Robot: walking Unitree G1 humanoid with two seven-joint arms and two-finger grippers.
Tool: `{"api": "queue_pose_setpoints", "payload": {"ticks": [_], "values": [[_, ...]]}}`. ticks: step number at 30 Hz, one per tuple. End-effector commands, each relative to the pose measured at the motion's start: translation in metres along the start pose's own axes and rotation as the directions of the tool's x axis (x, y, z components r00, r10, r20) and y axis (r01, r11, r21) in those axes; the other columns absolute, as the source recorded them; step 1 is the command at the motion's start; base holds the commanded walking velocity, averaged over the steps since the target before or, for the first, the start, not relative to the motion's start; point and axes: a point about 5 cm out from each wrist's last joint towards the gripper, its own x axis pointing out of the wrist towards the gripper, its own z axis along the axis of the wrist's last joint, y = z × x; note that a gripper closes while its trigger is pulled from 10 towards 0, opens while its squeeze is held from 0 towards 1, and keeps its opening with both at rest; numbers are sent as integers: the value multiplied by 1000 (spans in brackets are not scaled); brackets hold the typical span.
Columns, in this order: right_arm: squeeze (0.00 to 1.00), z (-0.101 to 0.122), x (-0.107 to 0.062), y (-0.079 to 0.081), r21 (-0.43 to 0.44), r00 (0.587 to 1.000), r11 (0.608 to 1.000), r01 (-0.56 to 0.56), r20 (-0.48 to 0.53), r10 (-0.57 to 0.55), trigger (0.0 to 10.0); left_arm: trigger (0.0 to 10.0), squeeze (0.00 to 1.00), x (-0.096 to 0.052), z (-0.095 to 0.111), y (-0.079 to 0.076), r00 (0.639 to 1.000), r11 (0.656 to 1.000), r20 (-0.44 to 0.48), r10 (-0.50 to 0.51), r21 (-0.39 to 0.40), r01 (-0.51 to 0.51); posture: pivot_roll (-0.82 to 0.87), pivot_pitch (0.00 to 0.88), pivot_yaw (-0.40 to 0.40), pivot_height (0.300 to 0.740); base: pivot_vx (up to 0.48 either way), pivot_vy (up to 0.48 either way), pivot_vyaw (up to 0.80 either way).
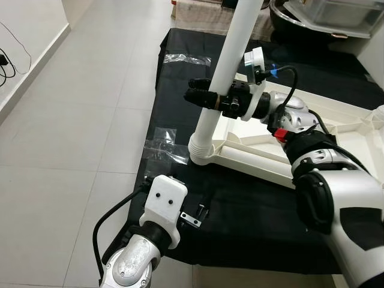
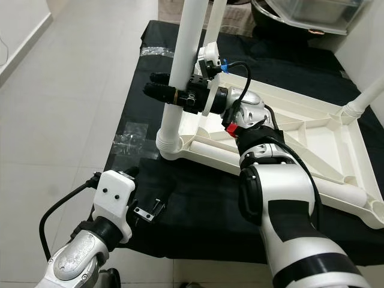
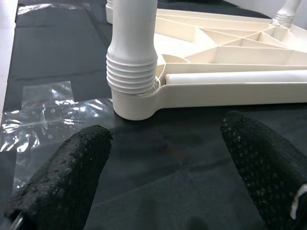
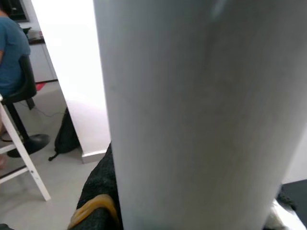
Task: Building children table
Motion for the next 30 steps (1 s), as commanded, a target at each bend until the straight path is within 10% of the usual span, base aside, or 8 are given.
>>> {"api": "queue_pose_setpoints", "payload": {"ticks": [1, 30], "values": [[0, -4, -6, -1, -14, 1000, 1000, 12, -23, -12, 10000, 10000, 0, -2, -1, -5, 1000, 1000, -13, -18, -6, 18, 118, 259, -156, 740, 0, 0, 0], [0, -14, -20, 4, -19, 993, 998, -60, -105, 58, 10000, 10000, 0, -1, -2, 3, 999, 1000, -36, -7, 22, 7, 123, 268, -139, 740, 0, 0, 0]]}}
